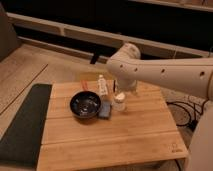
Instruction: Place the ceramic cup over the eraser
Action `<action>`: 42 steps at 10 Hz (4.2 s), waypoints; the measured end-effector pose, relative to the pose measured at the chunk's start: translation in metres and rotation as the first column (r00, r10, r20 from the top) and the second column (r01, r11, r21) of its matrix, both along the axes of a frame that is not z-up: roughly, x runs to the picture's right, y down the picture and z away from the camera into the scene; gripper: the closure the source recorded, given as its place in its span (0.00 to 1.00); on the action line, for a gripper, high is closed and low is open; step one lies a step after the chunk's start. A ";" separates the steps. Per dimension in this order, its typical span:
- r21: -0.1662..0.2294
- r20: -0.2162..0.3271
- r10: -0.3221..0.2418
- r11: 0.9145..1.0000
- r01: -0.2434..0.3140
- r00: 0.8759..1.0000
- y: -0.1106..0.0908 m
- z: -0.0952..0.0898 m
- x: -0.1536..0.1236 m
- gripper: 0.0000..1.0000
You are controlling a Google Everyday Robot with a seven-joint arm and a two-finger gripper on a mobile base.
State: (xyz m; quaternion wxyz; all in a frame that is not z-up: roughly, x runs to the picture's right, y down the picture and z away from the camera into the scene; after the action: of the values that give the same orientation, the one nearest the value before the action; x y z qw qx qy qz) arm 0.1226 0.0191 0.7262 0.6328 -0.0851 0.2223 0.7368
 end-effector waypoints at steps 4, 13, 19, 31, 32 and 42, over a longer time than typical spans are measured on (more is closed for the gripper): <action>0.006 0.006 -0.006 1.000 0.006 1.000 -0.001 0.002 -0.001 0.35; 0.046 0.043 -0.020 0.999 0.018 0.999 -0.020 0.077 -0.003 0.35; 0.005 0.153 0.016 1.000 -0.017 0.988 -0.011 0.113 -0.013 0.35; -0.141 0.223 -0.057 0.986 0.090 0.973 0.036 0.149 -0.028 0.35; -0.150 0.230 -0.059 0.984 0.096 0.971 0.037 0.154 -0.028 0.35; -0.158 0.127 -0.006 0.987 0.026 0.992 0.003 0.103 0.008 1.00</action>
State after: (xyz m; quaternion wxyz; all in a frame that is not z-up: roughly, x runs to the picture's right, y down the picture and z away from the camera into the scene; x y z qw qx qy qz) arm 0.1306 0.0216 0.8296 0.6426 -0.1803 0.2408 0.7047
